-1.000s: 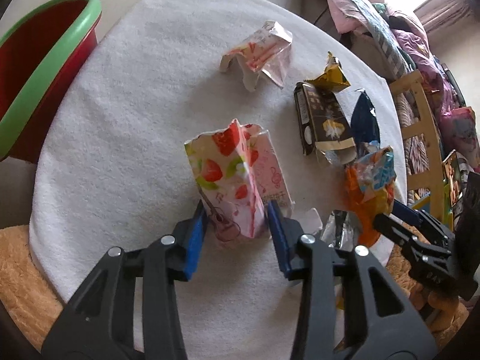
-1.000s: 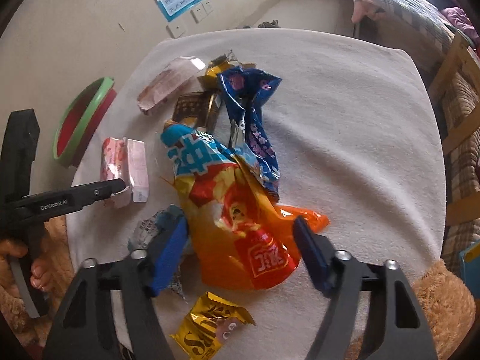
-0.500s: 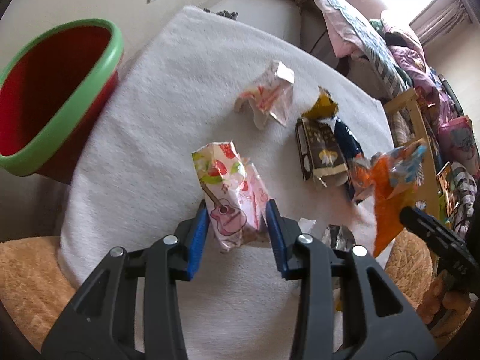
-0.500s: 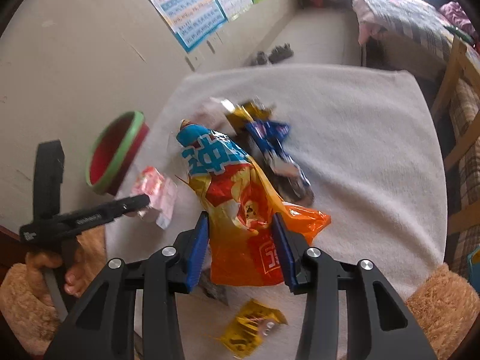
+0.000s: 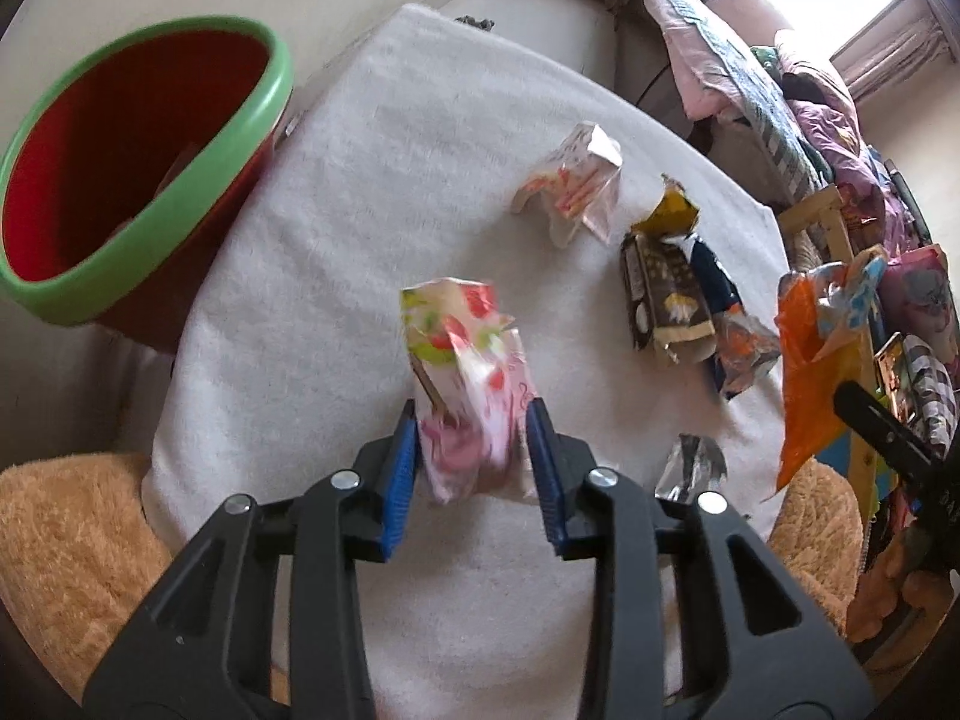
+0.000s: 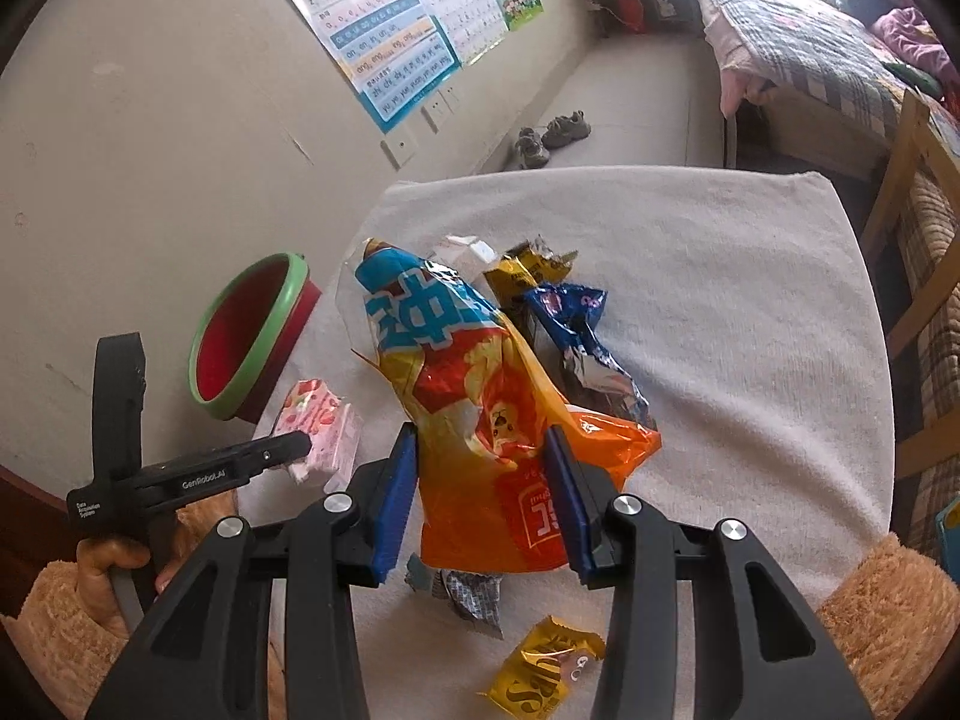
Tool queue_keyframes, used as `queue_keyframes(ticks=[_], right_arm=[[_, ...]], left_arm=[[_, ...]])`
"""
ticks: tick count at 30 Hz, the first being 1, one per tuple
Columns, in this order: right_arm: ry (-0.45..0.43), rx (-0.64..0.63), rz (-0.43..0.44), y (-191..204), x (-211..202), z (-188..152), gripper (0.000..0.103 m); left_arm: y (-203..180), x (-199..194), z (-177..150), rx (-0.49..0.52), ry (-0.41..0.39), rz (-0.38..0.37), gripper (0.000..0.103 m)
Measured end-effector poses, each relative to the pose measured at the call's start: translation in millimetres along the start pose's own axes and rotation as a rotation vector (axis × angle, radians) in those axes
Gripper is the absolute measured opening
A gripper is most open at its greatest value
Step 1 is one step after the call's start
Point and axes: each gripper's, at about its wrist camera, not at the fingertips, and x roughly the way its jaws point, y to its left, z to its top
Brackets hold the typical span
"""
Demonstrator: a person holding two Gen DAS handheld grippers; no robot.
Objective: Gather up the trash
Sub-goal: 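Carry the paper box with the left gripper into the bin while the right gripper drops the chip bag in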
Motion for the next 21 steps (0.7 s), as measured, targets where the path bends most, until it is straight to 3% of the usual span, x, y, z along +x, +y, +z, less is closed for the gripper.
queue_keyframes(ticks=[2, 7, 10, 14, 21], right_arm=[[0.005, 0.002, 0.001, 0.0, 1.9, 0.1, 0.041], [0.009, 0.009, 0.004, -1.3, 3.7, -2.6, 0.041], [0.008, 0.007, 0.007, -0.3, 3.5, -3.2, 0.041], [-0.002, 0.004, 0.008, 2.2, 1.4, -3.0, 0.041], [-0.003, -0.039, 0.03, 20.7, 6.9, 5.5, 0.041]], left_arm=[[4.0, -0.9, -3.5, -0.009, 0.0, 0.008, 0.048], [13.1, 4.1, -8.1, -0.029, 0.021, 0.017, 0.05], [15.2, 11.7, -8.6, -0.021, 0.035, 0.034, 0.034], [17.0, 5.9, -9.8, -0.022, 0.016, 0.019, 0.033], [27.3, -31.1, 6.5, -0.032, -0.125, 0.055, 0.032]])
